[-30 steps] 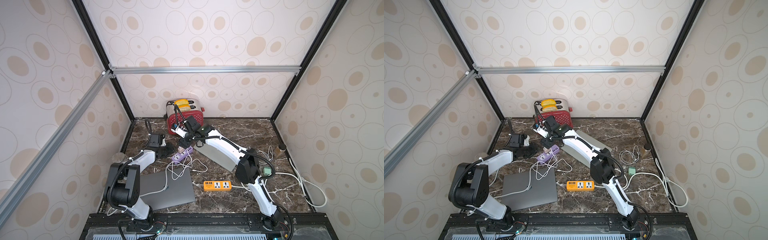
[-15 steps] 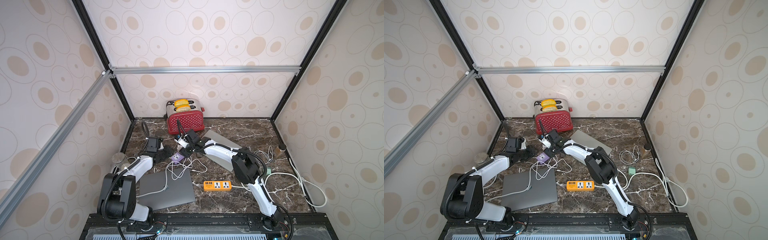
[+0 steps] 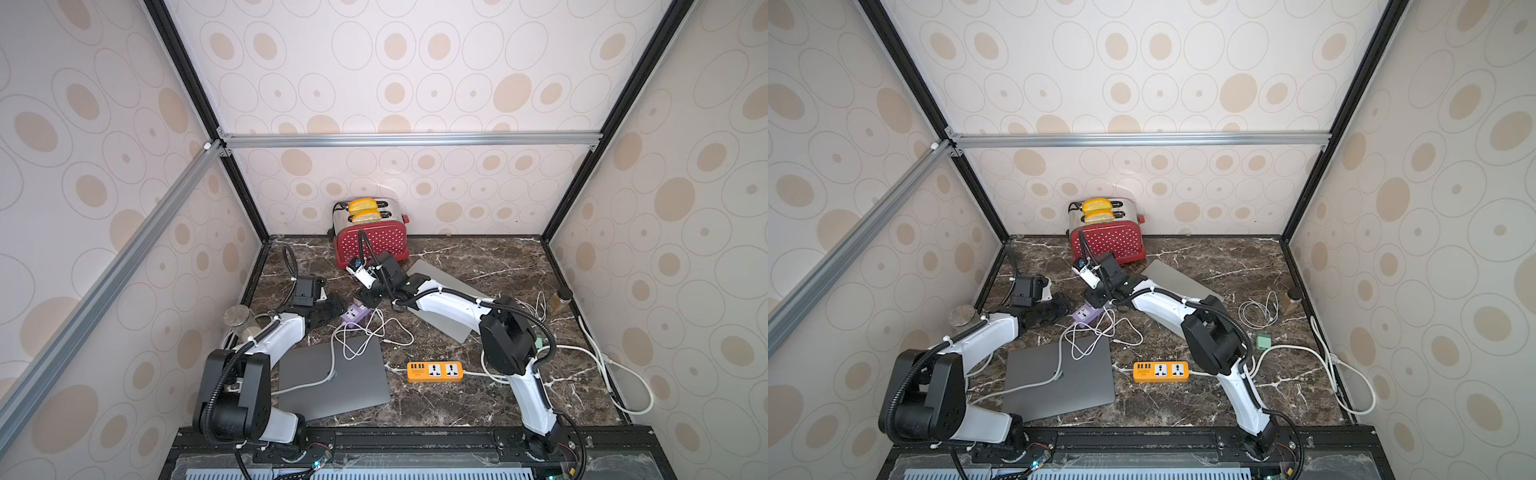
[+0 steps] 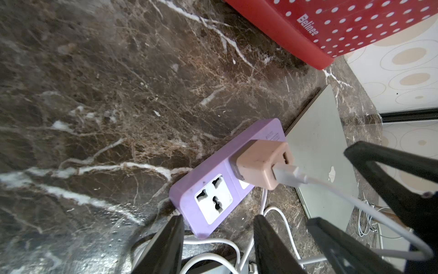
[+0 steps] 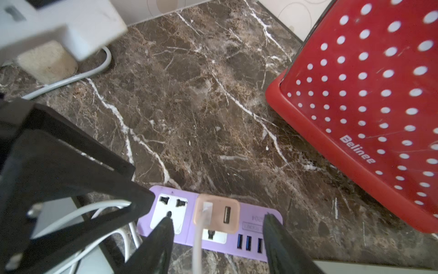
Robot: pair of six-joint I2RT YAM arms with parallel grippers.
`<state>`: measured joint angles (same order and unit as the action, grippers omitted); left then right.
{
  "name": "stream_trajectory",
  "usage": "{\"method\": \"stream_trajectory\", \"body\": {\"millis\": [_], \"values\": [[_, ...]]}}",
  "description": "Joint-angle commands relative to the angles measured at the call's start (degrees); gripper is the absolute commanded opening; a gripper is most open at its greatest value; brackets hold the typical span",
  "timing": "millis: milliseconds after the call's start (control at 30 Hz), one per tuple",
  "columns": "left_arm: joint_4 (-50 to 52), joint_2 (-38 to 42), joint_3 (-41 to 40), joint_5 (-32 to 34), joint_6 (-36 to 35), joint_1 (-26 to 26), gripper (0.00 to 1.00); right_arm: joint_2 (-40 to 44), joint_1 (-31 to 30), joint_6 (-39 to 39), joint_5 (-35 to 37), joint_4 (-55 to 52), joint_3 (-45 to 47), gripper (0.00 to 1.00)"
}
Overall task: Unplug the laptop charger
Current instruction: Remove the plug from the socket.
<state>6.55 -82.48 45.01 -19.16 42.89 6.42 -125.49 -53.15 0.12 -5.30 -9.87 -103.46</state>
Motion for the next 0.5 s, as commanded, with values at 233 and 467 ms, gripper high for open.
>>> {"method": "stream_trajectory", "body": {"millis": [233,467], "values": [[-0.13,0.26,2.14,0.48,1.01,-0.44,0.49,-2.7,-0.75,-0.44,0.47,-0.29,-4.15,0.54],[-0.45,-0.07,2.71,0.52,1.24,-0.45,0.49,-4.12,-0.81,-0.28,0.19,-1.18,-5.21,0.53]]}}
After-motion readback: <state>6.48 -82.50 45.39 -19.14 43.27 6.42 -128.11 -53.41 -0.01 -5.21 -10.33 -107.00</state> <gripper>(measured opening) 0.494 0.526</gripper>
